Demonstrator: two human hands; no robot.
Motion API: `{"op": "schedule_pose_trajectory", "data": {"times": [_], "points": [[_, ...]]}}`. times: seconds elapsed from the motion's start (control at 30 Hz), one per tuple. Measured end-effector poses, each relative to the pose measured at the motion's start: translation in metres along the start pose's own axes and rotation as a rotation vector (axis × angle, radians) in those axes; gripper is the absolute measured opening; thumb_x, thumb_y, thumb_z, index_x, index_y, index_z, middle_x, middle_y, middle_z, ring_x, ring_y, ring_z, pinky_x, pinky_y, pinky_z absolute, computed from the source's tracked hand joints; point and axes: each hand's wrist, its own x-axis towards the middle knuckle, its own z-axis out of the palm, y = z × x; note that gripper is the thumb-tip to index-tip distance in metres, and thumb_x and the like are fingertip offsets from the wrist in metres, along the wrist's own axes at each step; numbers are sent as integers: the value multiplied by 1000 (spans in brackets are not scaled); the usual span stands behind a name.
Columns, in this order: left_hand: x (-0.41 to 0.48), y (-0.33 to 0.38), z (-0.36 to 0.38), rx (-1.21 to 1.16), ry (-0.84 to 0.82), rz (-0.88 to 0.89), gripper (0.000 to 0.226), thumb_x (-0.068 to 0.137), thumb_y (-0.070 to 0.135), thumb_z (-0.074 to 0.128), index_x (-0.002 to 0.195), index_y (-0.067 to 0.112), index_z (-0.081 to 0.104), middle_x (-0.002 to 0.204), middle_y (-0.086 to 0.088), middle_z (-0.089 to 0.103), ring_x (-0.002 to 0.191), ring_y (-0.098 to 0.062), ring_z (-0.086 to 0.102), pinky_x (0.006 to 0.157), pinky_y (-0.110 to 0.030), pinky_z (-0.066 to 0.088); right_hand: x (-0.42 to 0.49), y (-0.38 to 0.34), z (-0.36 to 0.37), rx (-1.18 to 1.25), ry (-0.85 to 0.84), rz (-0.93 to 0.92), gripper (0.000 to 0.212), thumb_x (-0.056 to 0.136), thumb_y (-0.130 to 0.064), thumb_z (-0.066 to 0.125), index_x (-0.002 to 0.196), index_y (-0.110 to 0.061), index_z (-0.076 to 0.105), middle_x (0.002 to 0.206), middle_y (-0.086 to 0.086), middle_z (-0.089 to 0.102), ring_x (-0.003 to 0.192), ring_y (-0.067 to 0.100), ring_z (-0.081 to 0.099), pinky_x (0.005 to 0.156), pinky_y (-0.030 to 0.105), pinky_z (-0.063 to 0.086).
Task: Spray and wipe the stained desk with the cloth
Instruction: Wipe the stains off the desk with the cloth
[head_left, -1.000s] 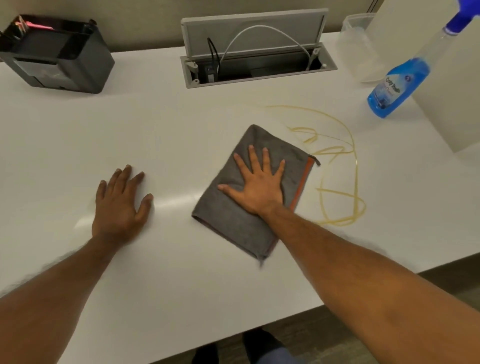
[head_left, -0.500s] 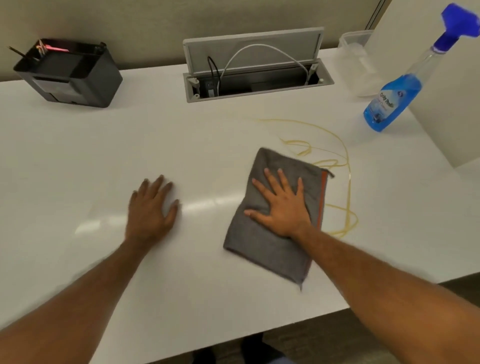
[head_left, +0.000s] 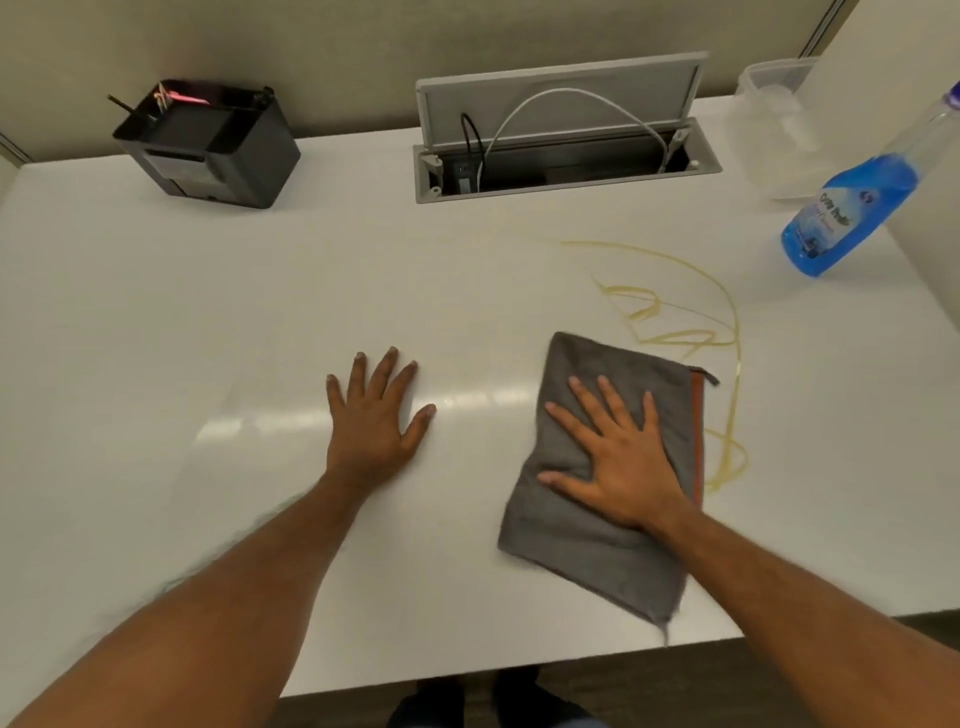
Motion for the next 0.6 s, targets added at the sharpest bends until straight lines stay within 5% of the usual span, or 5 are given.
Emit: {"op": "schedule_pose_trajectory", "data": {"times": [0.2, 0.43, 0.6], "points": [[2, -4, 6, 7, -10, 9, 68, 93, 65, 25, 151, 29, 30, 163, 2, 20, 151, -33, 8, 116, -65, 6, 85, -10, -13, 35, -113, 263, 100, 68, -98, 10, 154, -47, 1, 166, -5, -12, 152, 30, -17, 111, 73, -10], [2, -6, 6, -4, -15, 4, 68, 93, 65, 24, 152, 32, 25, 164, 3, 16, 152, -30, 4, 118, -61, 3, 41, -48, 5, 14, -16, -3, 90, 79, -90, 25, 155, -43, 15, 167, -3, 5, 154, 29, -4, 112, 73, 3], [0, -5, 4, -31, 12, 16, 69, 92, 65, 28, 150, 28, 34, 162, 1, 23, 151, -30, 10, 118, -61, 6, 18, 19, -3, -13, 13, 199, 92, 74, -95, 24, 153, -50, 10, 167, -10, 5, 154, 21, -2, 114, 71, 0]]}}
